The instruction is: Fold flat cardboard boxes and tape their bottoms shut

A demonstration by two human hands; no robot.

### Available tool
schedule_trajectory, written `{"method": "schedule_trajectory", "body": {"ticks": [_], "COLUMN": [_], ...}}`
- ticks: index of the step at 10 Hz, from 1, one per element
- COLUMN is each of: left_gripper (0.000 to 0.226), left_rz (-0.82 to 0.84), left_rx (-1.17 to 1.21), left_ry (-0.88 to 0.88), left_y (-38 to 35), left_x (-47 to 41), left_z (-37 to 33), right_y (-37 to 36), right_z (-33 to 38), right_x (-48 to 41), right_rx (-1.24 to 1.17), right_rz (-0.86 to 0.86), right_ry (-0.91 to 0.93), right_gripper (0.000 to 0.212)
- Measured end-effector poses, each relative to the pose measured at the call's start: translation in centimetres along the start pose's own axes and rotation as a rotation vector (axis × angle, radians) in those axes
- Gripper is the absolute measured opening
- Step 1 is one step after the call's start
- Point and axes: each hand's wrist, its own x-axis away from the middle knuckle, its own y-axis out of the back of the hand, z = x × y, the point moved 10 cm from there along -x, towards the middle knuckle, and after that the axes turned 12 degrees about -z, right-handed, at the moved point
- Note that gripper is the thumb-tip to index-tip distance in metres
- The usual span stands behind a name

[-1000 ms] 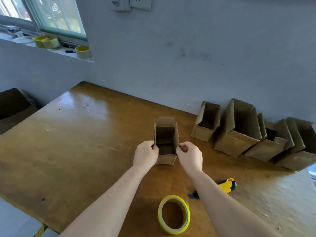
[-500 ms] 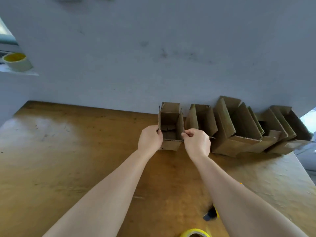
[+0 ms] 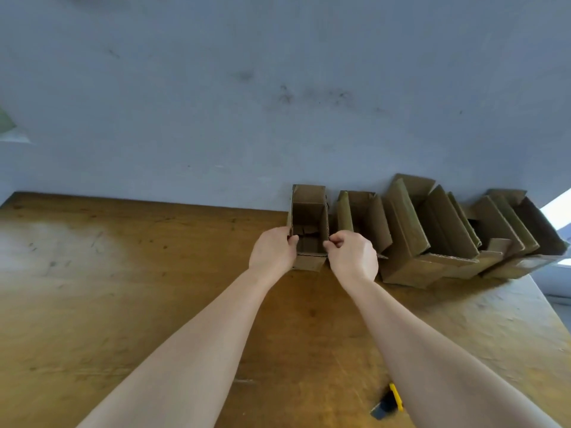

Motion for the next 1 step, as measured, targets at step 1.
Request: {"method": "schedule_trajectory", "body": {"ticks": [1], "left_gripper": [0.044], "left_rz": [0.001], "left_rx": [-0.019], "left_ry": [0.000], "left_y": [0.90], "left_x": [0.58], "left_z": [0.21], "right_y": [0.88], "right_z": [0.01], "right_x": [0.37], "right_rx": [-0.048], "right_rz": [0.002], "right_ry": [0.011], "right_gripper": [0.026]}}
